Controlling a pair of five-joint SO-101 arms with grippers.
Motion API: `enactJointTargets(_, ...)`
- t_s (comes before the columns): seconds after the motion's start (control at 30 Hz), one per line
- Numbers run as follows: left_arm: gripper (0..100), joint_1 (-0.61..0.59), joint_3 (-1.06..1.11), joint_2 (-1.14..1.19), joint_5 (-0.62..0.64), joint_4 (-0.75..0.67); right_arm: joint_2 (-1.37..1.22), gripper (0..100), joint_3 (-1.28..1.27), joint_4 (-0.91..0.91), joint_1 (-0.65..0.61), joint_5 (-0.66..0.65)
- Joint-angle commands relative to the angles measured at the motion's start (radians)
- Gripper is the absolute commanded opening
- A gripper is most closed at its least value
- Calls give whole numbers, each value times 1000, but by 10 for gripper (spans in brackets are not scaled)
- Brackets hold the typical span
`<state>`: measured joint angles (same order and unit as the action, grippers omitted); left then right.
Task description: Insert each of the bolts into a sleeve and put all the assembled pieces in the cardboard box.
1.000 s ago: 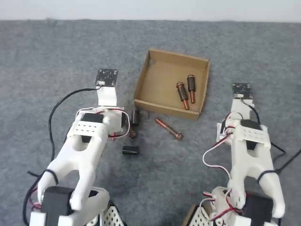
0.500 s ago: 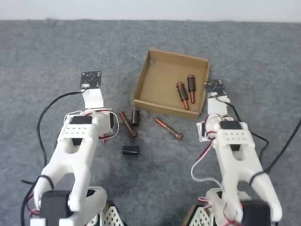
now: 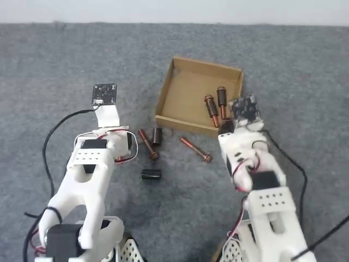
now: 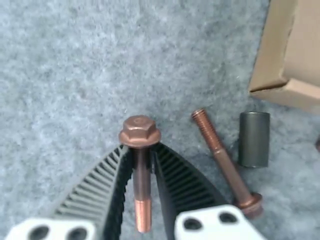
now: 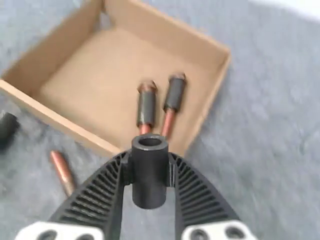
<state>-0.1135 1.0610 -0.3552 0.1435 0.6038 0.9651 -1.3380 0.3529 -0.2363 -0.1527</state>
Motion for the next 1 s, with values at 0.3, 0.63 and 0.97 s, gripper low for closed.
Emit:
enactJointTargets(0.3, 11, 11, -12, -61, -11, -35, 18, 6, -126, -533, -22, -8)
enactJointTargets(0.63, 11, 9, -13, -61, -11, -35, -481, 6, 80, -995, -31, 178)
enactJointTargets(0.97, 11, 6, -18, -61, -12, -38, -981, 6, 250, -1425, -79, 181)
